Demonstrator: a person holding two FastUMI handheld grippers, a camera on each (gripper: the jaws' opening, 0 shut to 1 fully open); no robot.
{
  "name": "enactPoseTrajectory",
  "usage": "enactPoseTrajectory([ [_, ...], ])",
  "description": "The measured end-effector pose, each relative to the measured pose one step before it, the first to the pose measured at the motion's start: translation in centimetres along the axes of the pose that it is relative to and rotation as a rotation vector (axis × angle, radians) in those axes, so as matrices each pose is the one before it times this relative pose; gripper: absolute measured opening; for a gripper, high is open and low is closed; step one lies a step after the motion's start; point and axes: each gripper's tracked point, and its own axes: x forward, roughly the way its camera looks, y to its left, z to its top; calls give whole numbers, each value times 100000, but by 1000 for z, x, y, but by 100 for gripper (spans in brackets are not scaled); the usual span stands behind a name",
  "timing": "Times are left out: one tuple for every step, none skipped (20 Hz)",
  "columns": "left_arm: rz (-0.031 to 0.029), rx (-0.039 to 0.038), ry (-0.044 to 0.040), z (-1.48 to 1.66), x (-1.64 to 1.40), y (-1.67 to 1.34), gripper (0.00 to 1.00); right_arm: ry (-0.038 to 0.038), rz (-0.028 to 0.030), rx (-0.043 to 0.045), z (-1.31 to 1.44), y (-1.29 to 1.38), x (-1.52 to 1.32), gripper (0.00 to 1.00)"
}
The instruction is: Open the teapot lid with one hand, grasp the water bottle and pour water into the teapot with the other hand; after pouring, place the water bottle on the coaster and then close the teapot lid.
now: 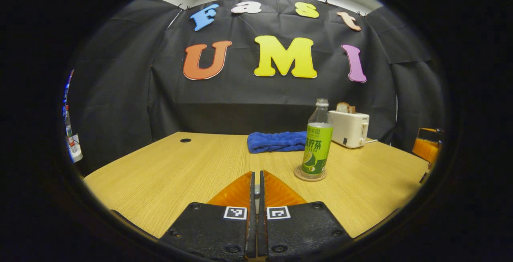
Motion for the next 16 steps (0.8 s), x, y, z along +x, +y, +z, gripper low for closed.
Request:
enactPoseTrajectory([
  [-158,162,3845,-918,42,-211,4,-640,-167,-839,265,99,-110,95],
  [1036,491,-501,72,-209,5,4,-144,-371,-718,26,58,-59,97],
  [1341,575,449,47,77,81,5,154,-521,-773,146,61,-56,95],
  [1280,688,125,-96,-32,41,5,9,-927,-1059,176,-4,-13,95],
  [1225,-13,312,-217,149,16,5,-147,-1201,-1140,269,-161,-223,95],
  [1455,-414,16,-7,-31,32,5,102,-1141,-875,188,-167,-188,97],
  [1667,-444,498,28,-38,119,6,222,-1150,-536,211,-179,-235,95],
  [1625,149,400,-54,-9,83,6,88,-1102,200,232,-181,-341,95],
  [677,1041,546,9,-13,-208,7,428,-1408,696,167,-229,-333,96],
  [683,1553,220,-17,-161,-198,7,1036,-2363,1576,-372,-570,-605,97],
  [-2704,290,1288,99,-58,-815,12,1016,-1357,1705,-219,-445,-579,95],
  [-1541,-381,1319,-231,-54,-584,20,1072,-837,1343,-255,-204,-584,95],
  [1297,264,-20,256,-434,-173,44,1301,-1090,854,-215,-470,-470,93],
  [1223,701,-201,276,-290,96,68,528,-1251,200,36,-529,-322,95],
  [932,820,-90,322,-249,-8,83,-771,-1143,-87,360,-707,-417,95],
  [1217,721,-344,400,-377,50,86,-1076,-1520,214,470,-684,-257,95],
])
